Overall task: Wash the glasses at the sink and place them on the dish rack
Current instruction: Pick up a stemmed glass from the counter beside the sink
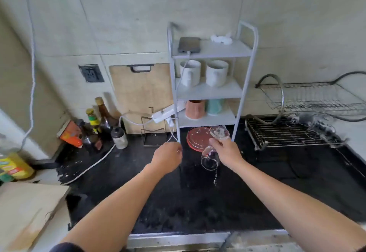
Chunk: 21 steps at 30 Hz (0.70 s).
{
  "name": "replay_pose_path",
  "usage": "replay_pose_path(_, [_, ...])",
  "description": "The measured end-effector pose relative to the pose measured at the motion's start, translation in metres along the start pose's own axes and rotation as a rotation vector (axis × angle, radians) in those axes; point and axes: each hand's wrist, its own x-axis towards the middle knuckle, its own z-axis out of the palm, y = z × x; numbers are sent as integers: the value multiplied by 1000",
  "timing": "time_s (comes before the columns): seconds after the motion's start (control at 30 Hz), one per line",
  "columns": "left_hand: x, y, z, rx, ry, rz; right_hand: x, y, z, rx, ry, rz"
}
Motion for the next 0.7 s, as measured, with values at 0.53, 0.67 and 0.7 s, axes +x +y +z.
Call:
replay_pose_path(0.53, [176,258,77,-57,-68,609,45,168,-222,486,498,695])
replay_pose_path(0.67, [209,308,91,-61,114,697,69,206,-261,343,504,650])
replay_pose_path(0.7, [215,320,95,-57,159,731,79,217,-269,279,511,622])
